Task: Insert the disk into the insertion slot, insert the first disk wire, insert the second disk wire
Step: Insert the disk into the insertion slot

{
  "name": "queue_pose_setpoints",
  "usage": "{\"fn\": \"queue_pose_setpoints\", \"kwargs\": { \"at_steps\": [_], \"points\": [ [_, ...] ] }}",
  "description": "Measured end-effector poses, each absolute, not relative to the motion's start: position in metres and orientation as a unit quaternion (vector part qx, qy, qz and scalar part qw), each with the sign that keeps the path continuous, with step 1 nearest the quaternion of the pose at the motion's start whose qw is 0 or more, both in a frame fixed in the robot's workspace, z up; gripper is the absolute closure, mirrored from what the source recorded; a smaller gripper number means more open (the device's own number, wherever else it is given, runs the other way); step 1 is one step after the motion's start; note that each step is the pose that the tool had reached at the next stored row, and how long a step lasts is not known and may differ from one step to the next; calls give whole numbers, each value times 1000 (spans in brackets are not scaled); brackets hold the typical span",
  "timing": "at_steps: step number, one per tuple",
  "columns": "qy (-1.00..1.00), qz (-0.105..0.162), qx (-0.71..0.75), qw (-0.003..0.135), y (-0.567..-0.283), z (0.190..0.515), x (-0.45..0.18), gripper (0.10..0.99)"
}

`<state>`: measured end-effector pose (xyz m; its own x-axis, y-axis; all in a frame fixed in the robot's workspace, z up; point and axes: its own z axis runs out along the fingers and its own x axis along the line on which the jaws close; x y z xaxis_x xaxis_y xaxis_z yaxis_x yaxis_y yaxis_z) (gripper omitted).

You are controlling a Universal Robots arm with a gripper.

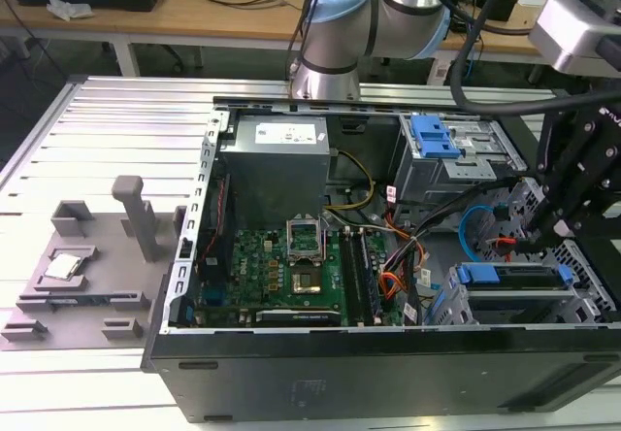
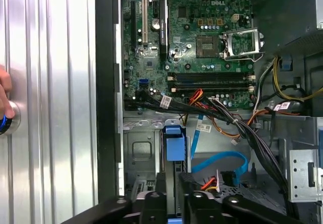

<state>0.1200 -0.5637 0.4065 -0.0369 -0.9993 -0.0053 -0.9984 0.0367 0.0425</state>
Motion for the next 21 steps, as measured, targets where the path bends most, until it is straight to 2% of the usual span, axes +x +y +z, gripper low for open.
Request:
{"fn": "queue_pose_setpoints", "kwargs": {
  "at_steps": [1, 2, 3, 11, 21],
  "points": [
    [-720, -17, 694, 13, -564, 406, 120, 918],
    [-720, -17, 694, 13, -564, 406, 120, 918],
    [-720, -17, 694, 13, -564, 405, 120, 980],
    [-713, -19, 701, 15, -566, 389, 120, 980],
    [-713, -20, 701, 15, -566, 387, 124, 980]
  ]
}}
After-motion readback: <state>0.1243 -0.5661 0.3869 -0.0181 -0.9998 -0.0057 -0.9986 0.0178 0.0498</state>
